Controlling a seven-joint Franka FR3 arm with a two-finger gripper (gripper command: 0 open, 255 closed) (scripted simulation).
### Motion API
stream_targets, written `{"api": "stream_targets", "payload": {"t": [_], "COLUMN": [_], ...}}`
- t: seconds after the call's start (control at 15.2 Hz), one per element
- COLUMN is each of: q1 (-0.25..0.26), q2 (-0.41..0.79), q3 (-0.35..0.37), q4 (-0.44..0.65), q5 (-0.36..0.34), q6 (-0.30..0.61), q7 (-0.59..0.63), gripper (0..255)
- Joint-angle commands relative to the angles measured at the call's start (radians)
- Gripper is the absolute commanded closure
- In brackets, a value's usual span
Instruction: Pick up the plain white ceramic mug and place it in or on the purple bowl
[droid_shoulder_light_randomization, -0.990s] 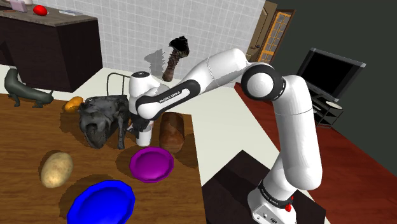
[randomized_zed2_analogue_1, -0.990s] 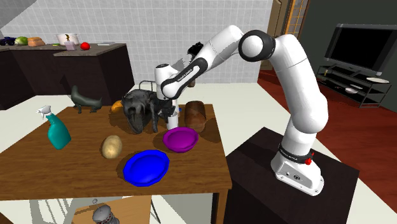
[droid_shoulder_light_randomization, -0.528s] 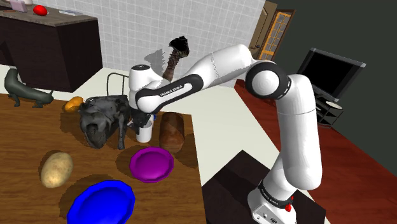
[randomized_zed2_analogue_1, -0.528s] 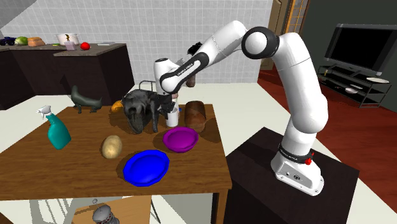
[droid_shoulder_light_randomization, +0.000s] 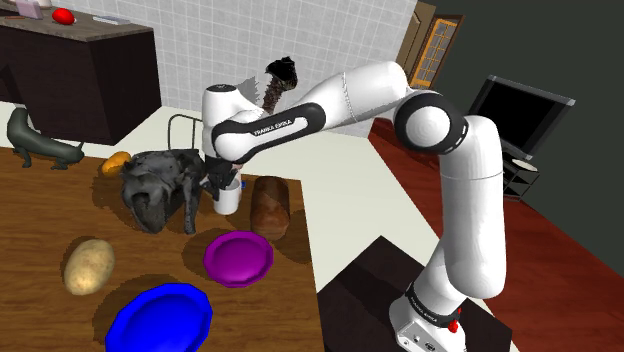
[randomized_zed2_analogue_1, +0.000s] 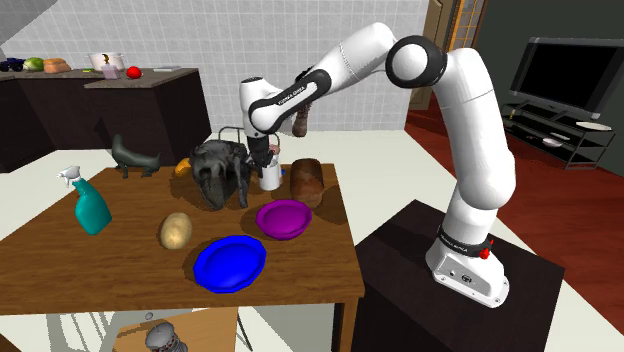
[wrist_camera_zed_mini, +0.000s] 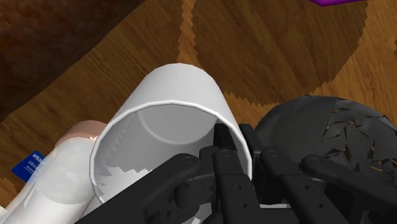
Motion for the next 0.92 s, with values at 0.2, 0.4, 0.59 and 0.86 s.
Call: {"api": "stream_targets", "payload": {"t": [0.2,0.4,0.59,0.86], "q1": [-0.002,-0.003,-0.004,-0.004], "q2": [-0.033,-0.048,-0.062,-0.078], "q3": [0.006,0.009,0.011,0.014], "q4": [0.021,0.04,0.06,0.091], "q5": [0.01,0.016,0.021,0.027], "q6": [-0.052,-0.085,-0.118,-0.165], "q7": [-0.007,-0.011,-0.015,-0.02], "gripper": [255,255,255,255]}}
